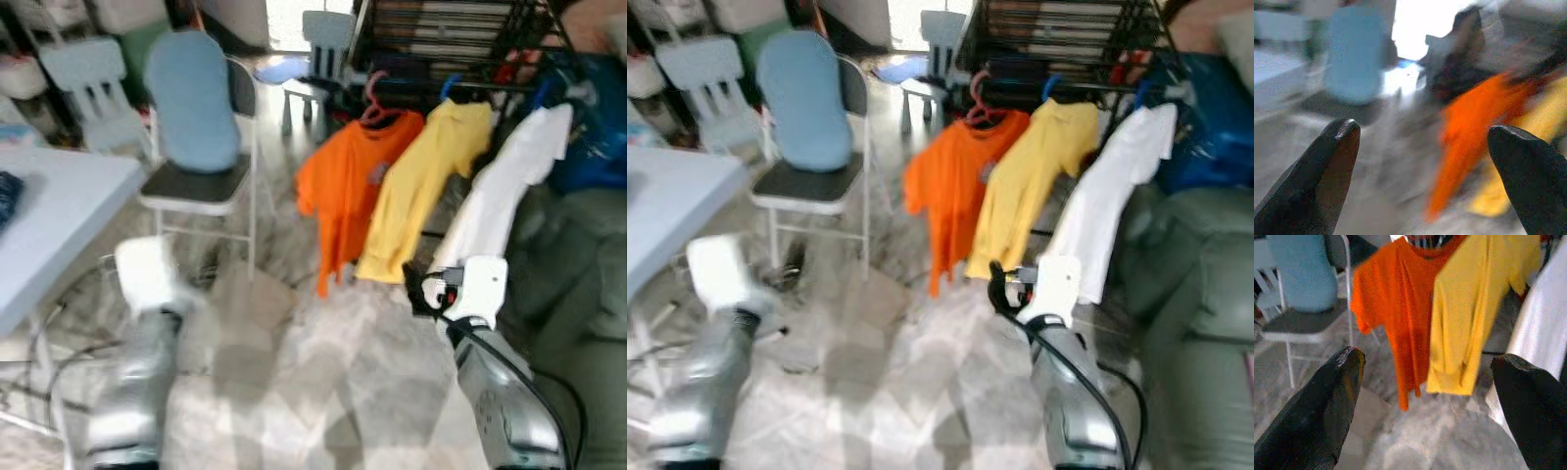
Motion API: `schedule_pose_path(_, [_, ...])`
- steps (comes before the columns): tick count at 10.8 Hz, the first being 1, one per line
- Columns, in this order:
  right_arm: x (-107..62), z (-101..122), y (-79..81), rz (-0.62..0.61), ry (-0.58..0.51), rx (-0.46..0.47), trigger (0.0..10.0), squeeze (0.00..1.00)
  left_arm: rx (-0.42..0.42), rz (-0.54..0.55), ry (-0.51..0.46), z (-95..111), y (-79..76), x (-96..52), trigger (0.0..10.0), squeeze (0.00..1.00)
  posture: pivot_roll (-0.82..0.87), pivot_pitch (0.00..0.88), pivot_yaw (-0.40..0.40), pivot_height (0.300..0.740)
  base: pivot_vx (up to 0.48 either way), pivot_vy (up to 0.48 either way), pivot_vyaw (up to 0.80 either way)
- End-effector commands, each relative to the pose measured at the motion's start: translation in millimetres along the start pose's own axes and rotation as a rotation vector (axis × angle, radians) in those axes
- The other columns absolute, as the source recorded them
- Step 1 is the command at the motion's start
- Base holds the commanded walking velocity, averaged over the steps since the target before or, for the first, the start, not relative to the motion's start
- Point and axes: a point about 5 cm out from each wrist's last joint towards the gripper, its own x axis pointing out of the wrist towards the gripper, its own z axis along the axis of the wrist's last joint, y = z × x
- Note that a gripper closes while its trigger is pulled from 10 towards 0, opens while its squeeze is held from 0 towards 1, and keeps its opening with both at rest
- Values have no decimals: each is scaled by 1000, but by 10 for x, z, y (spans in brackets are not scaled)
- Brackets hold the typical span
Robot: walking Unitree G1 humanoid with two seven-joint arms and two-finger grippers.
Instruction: Hang hanger
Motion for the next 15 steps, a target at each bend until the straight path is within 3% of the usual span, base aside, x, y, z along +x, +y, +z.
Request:
schedule_pose_path(1, [11,-17,42,23,5,3,10000,0,6,16,64,-130,53,-37,10000,0,-123,20,20,740,0,0,0])
schedule_pose_path(4, [38,36,114,0,-19,-116,10000,0,-9,34,50,-55,87,17,10000,0,-127,26,21,740,0,0,0])
schedule_pose_path(9, [30,55,110,19,-8,-52,10000,0,-25,34,67,-102,68,-5,10000,0,-126,34,19,740,0,0,0])
schedule_pose_path(15, [36,50,143,32,-7,-31,10000,0,-13,24,64,-82,69,19,10000,0,-120,41,24,740,0,404,-800])
